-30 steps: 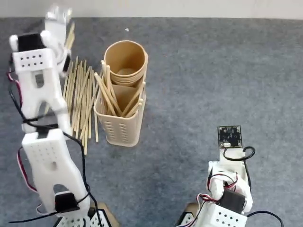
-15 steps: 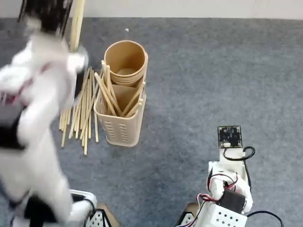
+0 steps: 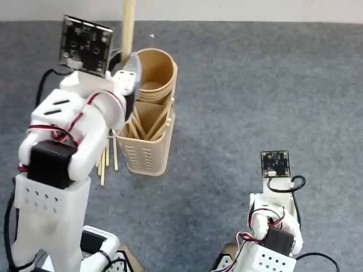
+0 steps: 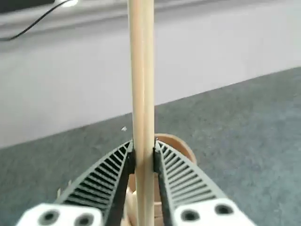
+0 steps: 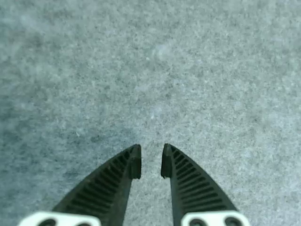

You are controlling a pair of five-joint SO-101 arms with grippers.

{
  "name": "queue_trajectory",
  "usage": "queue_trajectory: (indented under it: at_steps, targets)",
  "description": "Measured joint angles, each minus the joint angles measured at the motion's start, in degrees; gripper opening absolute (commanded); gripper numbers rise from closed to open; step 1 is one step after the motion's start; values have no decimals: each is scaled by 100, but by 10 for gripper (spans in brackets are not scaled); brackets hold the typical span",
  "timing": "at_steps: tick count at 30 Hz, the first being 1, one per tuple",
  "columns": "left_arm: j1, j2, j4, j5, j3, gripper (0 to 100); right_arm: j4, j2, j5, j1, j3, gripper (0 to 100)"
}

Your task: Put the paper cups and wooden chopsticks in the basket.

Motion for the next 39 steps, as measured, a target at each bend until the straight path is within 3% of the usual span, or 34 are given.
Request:
queue_trajectory:
  at_steps: [5,12,17,31,36,39]
  targets:
    - [193,0,-457,0,378,13,0,0,0,0,0,88]
    - [167,-18,-1556,0,1820,30,0,0,0,0,0,88]
    - [158,-123,-1609,0,2180,126,0,0,0,0,0,88]
    - [-413,-941,-1055,0,1741,126,0,0,0,0,0,88]
    - [-1662,-730,-809,0,1257,126,0,0,0,0,0,88]
    - [-2479,132,-360,-44,853,125,0,0,0,0,0,88]
